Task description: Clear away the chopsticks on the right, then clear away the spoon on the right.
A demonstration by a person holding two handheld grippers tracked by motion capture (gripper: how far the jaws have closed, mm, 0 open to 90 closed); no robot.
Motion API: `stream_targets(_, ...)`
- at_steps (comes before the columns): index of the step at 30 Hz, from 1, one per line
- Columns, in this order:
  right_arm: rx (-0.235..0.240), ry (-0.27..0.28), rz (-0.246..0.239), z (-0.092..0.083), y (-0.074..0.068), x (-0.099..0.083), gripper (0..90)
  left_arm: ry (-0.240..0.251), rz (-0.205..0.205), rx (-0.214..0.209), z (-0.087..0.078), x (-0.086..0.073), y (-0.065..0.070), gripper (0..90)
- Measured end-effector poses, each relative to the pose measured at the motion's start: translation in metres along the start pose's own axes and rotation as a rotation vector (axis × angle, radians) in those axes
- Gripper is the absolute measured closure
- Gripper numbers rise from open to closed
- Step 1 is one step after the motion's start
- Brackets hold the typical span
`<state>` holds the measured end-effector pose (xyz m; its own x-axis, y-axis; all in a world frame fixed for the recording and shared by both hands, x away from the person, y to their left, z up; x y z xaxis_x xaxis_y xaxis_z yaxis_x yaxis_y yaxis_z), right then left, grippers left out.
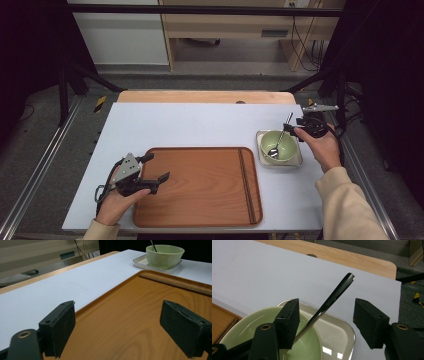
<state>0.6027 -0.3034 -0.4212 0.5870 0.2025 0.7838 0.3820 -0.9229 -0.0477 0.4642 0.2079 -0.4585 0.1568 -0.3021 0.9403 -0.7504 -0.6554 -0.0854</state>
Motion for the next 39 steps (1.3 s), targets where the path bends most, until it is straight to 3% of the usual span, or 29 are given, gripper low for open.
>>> stream_targets(13, 0.016, -0.015, 0.025, 0.02, 0.0, -0.003, 38.7, 0.001, -0.003, 0.02, -0.008, -0.002, -0.004, 12.9)
stream_targets(29, 0.058, 0.003, 0.065, 0.031, 0.003, -0.004, 57.0, -0.02, 0.007, 0.023, -0.009, -0.007, -0.003, 13.0)
stream_targets(39, 0.092, 0.021, 0.079, 0.032, 0.003, -0.004, 74.8, -0.024, 0.002, 0.028, -0.01, -0.009, -0.005, 13.4)
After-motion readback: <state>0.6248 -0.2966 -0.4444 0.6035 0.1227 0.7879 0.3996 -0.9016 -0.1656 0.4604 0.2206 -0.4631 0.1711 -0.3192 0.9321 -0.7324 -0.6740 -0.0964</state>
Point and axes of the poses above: each handheld gripper's, and its own axes: z roughly forward along the jaws, x roughly out of its top, y roughly to its right, the point moved 4 cm from there along z, roughly forward along the jaws, and after that the axes turned 2 degrees about z, right-handed, at the moved point
